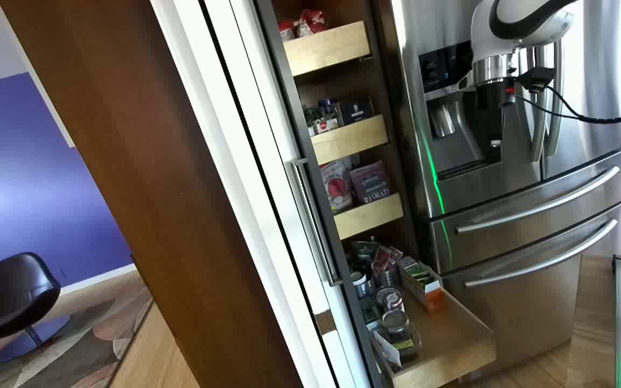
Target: Move the box in the drawer forward, the place it horizontally
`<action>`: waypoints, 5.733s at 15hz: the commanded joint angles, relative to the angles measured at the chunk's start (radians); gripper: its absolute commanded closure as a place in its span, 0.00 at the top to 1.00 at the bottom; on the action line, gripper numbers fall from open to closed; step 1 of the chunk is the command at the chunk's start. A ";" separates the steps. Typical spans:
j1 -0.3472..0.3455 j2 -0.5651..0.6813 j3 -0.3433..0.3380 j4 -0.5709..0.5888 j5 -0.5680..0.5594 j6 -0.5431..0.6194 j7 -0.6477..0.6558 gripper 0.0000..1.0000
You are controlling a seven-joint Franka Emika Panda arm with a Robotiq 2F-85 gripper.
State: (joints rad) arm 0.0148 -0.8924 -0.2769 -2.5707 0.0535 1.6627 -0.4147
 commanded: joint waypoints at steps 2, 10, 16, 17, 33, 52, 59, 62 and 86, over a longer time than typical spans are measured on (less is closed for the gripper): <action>-0.009 0.003 0.007 0.002 0.006 -0.002 -0.006 1.00; 0.004 0.112 0.021 0.014 0.029 0.110 0.032 1.00; -0.018 0.439 0.082 0.061 0.115 0.431 0.242 1.00; -0.022 0.507 0.096 0.077 0.125 0.476 0.283 1.00; -0.018 1.261 0.197 0.433 0.064 0.852 0.615 1.00; 0.052 1.477 0.160 0.483 0.051 0.942 0.823 1.00; 0.116 1.608 0.052 0.538 -0.008 1.127 0.891 1.00; 0.094 1.639 0.069 0.564 0.026 1.170 0.870 0.97; 0.100 1.743 0.082 0.657 0.066 1.155 0.859 0.00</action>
State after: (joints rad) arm 0.1056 0.8476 -0.1913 -1.9110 0.1062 2.8248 0.4469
